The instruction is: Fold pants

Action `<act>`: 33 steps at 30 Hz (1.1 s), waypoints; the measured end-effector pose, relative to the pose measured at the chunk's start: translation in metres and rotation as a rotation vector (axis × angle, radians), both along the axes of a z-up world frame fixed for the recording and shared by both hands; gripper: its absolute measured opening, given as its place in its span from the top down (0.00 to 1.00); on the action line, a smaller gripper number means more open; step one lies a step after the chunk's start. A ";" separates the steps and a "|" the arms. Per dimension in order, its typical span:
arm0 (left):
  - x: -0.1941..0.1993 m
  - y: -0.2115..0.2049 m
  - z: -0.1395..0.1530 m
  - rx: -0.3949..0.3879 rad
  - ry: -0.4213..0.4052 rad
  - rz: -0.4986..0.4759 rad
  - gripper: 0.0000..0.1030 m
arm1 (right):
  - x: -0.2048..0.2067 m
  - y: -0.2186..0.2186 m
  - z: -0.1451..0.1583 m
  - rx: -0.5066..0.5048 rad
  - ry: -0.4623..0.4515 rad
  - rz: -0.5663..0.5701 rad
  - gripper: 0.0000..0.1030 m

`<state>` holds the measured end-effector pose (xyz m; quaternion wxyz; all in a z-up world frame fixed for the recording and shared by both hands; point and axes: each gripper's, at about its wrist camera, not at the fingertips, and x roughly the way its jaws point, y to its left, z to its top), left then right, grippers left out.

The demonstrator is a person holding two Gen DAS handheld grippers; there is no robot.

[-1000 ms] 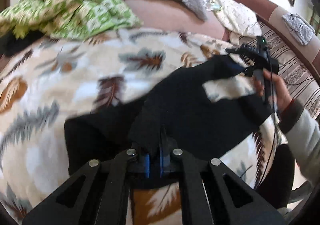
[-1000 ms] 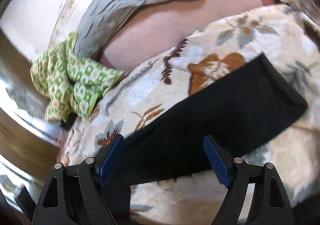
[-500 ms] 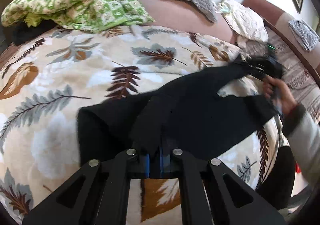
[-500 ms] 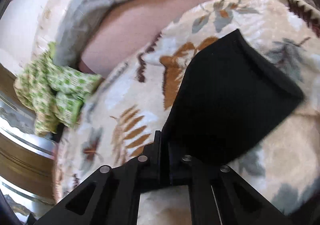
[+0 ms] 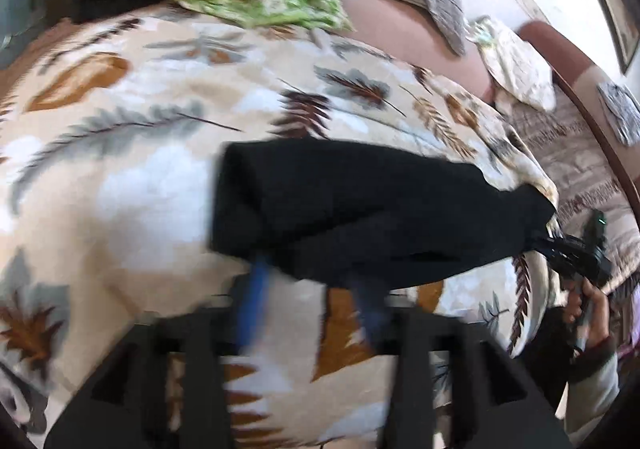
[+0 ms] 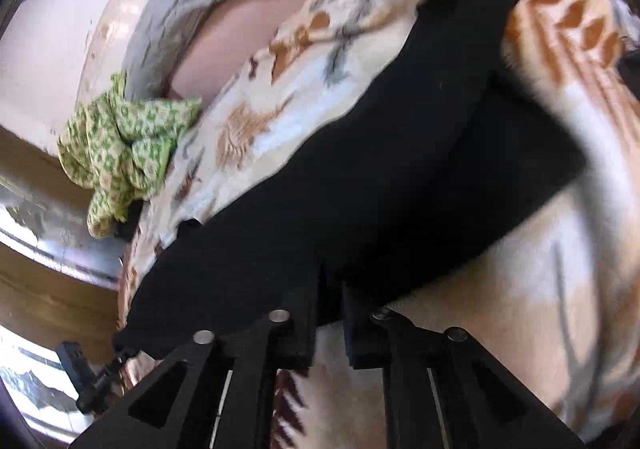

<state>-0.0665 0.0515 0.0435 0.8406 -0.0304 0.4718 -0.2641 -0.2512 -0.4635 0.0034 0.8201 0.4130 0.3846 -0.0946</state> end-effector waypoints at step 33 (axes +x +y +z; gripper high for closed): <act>0.010 -0.034 -0.024 0.040 0.190 -0.065 0.83 | 0.162 0.131 0.019 -0.299 -0.033 0.447 0.91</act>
